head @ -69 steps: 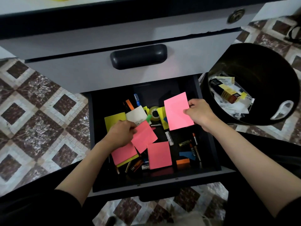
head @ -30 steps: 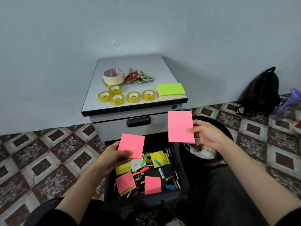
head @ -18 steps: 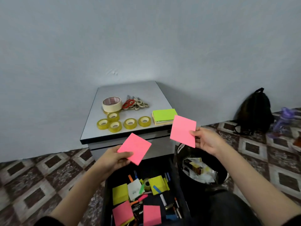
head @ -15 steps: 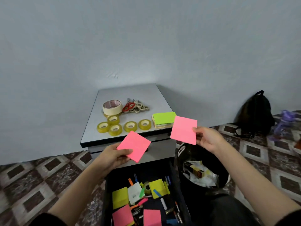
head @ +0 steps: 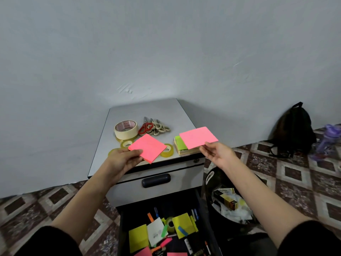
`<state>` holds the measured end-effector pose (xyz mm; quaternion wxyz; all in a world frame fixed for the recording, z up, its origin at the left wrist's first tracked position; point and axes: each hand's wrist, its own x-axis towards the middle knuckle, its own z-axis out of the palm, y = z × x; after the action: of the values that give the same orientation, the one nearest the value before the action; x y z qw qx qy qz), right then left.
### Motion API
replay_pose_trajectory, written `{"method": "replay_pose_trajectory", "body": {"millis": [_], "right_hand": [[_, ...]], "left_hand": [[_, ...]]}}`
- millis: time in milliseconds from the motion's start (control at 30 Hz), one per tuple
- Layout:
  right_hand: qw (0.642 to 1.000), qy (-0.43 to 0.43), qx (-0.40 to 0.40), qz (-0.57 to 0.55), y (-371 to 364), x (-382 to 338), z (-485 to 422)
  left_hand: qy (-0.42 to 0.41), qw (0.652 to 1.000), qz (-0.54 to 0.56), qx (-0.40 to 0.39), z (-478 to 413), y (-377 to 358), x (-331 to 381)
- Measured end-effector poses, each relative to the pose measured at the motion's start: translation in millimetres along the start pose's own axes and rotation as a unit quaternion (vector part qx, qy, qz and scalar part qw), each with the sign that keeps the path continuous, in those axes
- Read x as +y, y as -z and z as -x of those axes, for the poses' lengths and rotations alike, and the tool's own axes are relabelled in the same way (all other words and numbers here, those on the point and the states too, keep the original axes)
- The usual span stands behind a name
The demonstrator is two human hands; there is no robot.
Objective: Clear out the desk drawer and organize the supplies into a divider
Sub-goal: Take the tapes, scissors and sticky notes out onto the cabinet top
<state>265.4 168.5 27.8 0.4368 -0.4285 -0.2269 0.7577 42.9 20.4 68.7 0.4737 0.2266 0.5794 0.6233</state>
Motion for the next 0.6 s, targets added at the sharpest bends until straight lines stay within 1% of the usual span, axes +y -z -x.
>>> {"method": "replay_pose_trajectory", "body": {"millis": [200,400,600], "right_hand": [[0.999,0.022,0.034,-0.019,-21,15,-29],[0.998,0.031,0.057,0.003,-26,24,-42],[0.997,0.029,0.066,0.034,-24,26,-45]], "left_hand": [[0.004,1.0,0.006,-0.017,-15,1,-5],[0.02,0.999,-0.014,-0.034,-20,13,-11],[0.025,0.999,-0.009,-0.035,-20,18,-11]]}}
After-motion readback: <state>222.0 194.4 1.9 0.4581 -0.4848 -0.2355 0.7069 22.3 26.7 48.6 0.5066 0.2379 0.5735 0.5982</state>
